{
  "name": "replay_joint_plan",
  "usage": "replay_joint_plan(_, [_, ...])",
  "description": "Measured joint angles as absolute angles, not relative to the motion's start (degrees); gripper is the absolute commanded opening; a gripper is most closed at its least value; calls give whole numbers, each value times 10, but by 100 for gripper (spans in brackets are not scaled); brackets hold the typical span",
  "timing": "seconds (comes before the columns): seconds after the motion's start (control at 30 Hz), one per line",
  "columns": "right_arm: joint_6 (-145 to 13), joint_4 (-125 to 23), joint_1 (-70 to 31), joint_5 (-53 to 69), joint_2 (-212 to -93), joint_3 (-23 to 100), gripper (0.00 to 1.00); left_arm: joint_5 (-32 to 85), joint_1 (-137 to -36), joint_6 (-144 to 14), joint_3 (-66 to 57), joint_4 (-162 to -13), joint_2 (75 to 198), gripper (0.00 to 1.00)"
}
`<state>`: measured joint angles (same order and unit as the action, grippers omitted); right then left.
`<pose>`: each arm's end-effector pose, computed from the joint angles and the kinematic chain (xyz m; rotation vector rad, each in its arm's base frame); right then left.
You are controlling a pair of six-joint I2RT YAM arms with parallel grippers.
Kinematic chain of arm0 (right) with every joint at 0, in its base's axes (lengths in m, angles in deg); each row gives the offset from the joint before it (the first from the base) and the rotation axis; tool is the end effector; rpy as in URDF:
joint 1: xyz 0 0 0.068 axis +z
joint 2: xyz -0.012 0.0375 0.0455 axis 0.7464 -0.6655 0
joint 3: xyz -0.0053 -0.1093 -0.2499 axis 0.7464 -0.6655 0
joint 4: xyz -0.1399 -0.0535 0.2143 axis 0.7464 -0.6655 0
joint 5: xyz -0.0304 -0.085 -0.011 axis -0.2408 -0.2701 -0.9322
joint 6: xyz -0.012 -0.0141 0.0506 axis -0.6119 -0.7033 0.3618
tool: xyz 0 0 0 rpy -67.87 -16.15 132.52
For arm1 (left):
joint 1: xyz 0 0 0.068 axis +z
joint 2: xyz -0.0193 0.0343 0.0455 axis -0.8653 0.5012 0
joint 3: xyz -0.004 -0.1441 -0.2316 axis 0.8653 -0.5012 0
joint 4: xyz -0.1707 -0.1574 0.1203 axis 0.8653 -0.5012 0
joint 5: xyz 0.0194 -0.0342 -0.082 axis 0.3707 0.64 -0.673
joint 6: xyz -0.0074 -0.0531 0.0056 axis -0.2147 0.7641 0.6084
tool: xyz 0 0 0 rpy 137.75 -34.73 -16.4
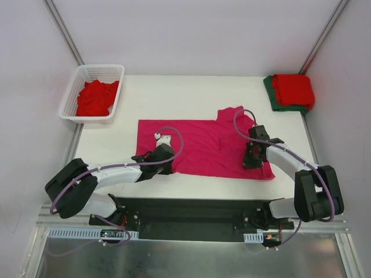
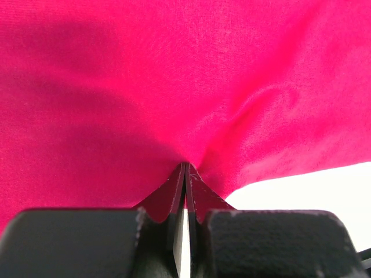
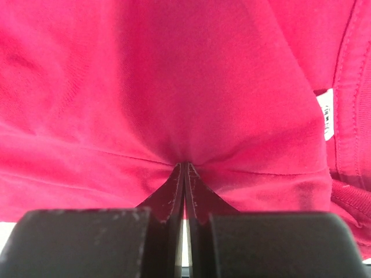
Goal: Fold and stack the t-shirts
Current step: Fold the flattened tshirt in 1/3 of the way
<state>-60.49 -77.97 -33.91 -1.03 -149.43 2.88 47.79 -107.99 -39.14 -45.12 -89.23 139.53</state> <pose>0.2331 0.0587 0.1666 -0.0382 2.7210 0.0966 0.1748 -0.1825 0.1556 0.1208 2.3929 -0.4478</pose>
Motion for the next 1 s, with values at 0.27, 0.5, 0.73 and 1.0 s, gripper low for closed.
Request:
replay_joint_plan(0.27, [-601,-801,-339,-10,-1476,26,1,478,-1080,-383,-458,-889,1391,0])
replay_joint_plan(0.5, [-600,-811,-339,-15,-1473,26,1,487,-1089,-364,-470,-886,1381,0])
replay_joint_plan(0.73, [-598,-815,-340,-17,-1473,26,1,493,-1095,-340,-485,-876,1369,0])
replay_joint_plan(1.0, [-598,-819,-341,-17,-1476,27,1,504,-1098,-292,-503,-878,1349,0])
